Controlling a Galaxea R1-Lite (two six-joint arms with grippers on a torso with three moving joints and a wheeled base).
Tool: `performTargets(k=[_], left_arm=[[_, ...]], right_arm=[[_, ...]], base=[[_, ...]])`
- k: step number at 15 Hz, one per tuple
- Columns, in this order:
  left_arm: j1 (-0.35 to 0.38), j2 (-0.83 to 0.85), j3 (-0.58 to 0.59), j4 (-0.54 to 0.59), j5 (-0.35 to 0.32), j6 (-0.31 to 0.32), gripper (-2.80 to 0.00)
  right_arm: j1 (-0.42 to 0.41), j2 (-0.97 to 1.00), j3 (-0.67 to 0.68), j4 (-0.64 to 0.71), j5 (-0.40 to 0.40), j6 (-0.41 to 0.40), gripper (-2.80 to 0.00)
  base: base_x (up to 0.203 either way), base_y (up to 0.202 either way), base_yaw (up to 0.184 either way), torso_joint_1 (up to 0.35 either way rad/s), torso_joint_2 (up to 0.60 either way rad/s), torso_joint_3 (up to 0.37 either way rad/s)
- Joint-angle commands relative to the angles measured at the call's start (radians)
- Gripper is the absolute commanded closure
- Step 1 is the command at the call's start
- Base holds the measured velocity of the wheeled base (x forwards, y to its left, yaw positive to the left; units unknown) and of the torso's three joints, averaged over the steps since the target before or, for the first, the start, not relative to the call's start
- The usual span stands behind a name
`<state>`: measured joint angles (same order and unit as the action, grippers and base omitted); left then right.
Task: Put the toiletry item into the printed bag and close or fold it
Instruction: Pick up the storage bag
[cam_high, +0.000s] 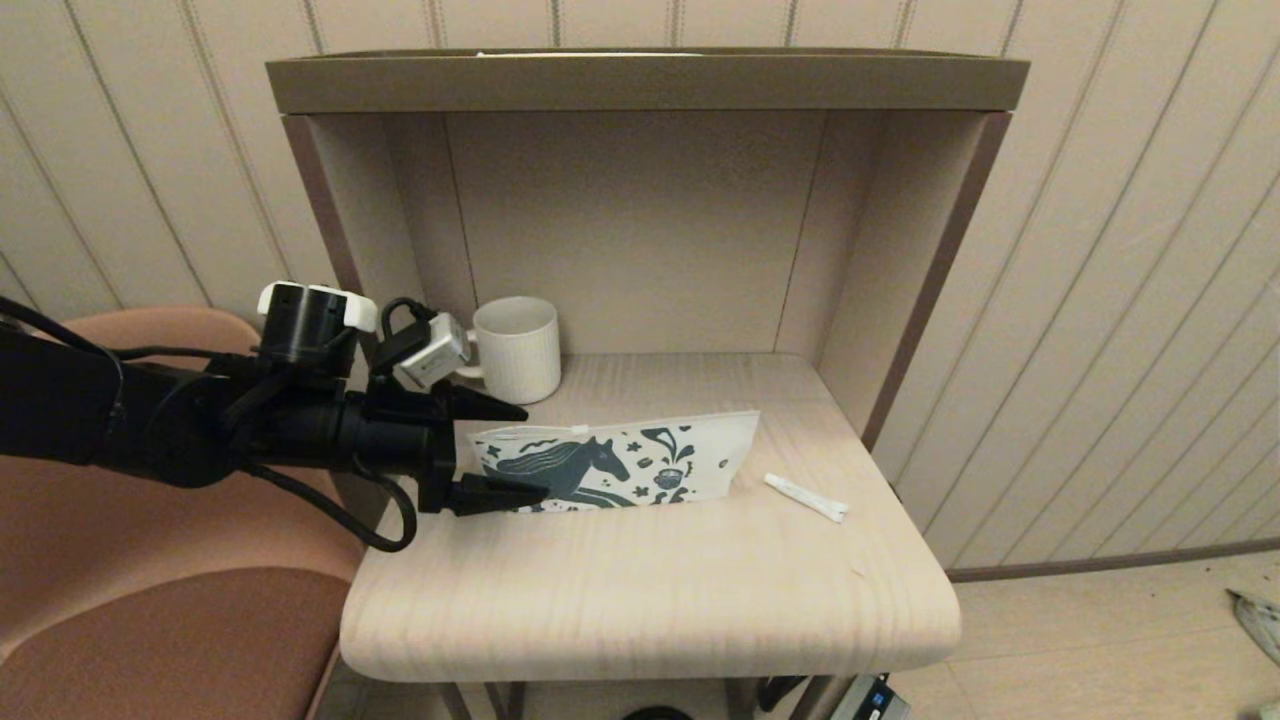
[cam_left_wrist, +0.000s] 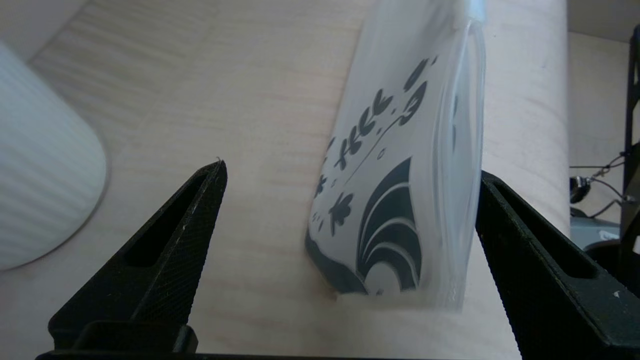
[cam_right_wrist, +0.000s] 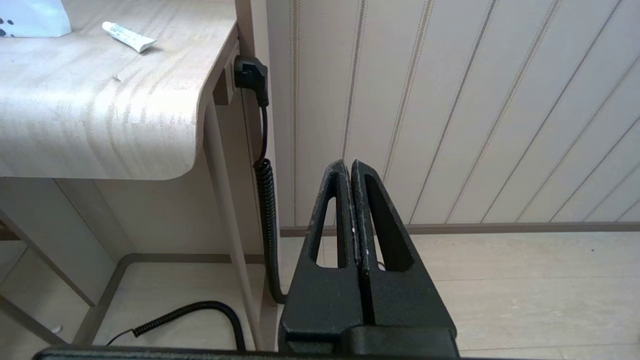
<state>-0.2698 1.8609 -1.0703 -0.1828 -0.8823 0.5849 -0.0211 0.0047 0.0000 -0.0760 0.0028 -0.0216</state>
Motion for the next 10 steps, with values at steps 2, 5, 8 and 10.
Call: performTargets(k=[2,5,8,10], left_arm=[[-0.005,0.011,-0.002,-0.003,-0.003,0.003,-2.8],[-0.005,0.008,-0.004,-0.003,-0.003,0.003,-2.8],[-0.005,0.006,-0.008,-0.003,0.0,0.003,0.0],[-0.005,0.011,-0.013,-0.001,-0.001,0.003,0.0]], right_arm=[[0.0,0.001,0.0,-0.001,0.0,-0.001,0.0],[0.001,0.001,0.0,-0.001,0.0,-0.001,0.0],[0.0,0.001,0.0,-0.001,0.0,-0.001,0.0],[0.0,0.001,0.0,-0.001,0.0,-0.001,0.0]], base=[[0.0,0.0,0.0,0.0,0.0,0.0],[0.0,0.0,0.0,0.0,0.0,0.0],[0.0,0.0,0.0,0.0,0.0,0.0],[0.0,0.0,0.0,0.0,0.0,0.0]])
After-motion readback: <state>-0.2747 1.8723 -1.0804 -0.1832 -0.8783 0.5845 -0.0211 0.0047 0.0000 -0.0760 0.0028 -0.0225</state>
